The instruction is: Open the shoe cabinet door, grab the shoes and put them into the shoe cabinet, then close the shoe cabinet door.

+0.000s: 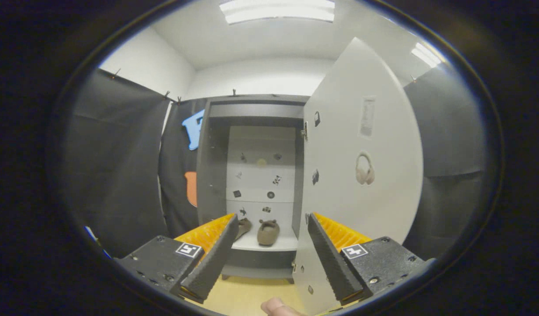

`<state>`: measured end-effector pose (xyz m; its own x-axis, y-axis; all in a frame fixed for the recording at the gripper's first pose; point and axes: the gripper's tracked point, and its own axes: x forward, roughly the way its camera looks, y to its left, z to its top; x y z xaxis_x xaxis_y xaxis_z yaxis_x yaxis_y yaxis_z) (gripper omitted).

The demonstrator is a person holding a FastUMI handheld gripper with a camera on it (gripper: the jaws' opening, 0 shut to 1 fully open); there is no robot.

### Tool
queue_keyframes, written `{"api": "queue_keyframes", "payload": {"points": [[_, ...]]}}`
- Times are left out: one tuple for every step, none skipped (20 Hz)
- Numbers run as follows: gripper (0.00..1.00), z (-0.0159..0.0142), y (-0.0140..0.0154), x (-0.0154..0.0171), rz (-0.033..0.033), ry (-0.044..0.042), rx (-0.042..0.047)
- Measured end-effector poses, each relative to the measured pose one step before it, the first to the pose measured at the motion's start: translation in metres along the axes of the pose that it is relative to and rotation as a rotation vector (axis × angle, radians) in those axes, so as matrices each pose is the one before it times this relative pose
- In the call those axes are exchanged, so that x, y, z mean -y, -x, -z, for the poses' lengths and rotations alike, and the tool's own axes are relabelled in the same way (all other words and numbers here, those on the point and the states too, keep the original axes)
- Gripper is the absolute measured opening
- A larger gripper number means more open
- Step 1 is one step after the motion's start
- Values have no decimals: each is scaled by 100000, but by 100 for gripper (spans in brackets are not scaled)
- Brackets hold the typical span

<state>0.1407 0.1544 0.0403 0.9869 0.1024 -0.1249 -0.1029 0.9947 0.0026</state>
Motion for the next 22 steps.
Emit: {"api": "queue_keyframes", "payload": {"points": [[100, -146, 1129, 929, -879, -548, -122], [100, -157, 935, 1157, 62, 214, -116], [100, -271, 955, 1425, 1194, -224, 408], [100, -380, 857, 1306, 1063, -254, 797], [100, -356, 940, 1461, 1387, 527, 870], [100, -343, 934, 1522, 1766, 533, 1202], [100, -392, 939, 1399, 1218, 542, 1043], [100, -413, 883, 1258, 1290, 106, 1076], [100, -433, 858, 1297, 1130, -70, 1148], [100, -416, 761, 1239, 1061, -165, 1568], [100, -357, 689, 1360, 1838, 356, 1298], [100, -75, 430, 1232, 1597, 621, 1032], [100, -100, 440, 1165, 966, 749, 803], [100, 59, 320, 1215, 1149, 1202, 63], [100, 391, 65, 1373, 2110, 661, -556], [100, 527, 11, 1501, 2199, 375, -1380], [100, 615, 59, 1459, 1569, 117, -1640], [100, 629, -101, 1101, 971, 138, -1660], [100, 480, -362, 1072, 1375, -253, -1798], [100, 687, -1403, 741, 671, 413, -2319], [100, 862, -932, 887, 819, 449, -2821], [100, 1253, -956, 798, 377, 791, -3421]]}}
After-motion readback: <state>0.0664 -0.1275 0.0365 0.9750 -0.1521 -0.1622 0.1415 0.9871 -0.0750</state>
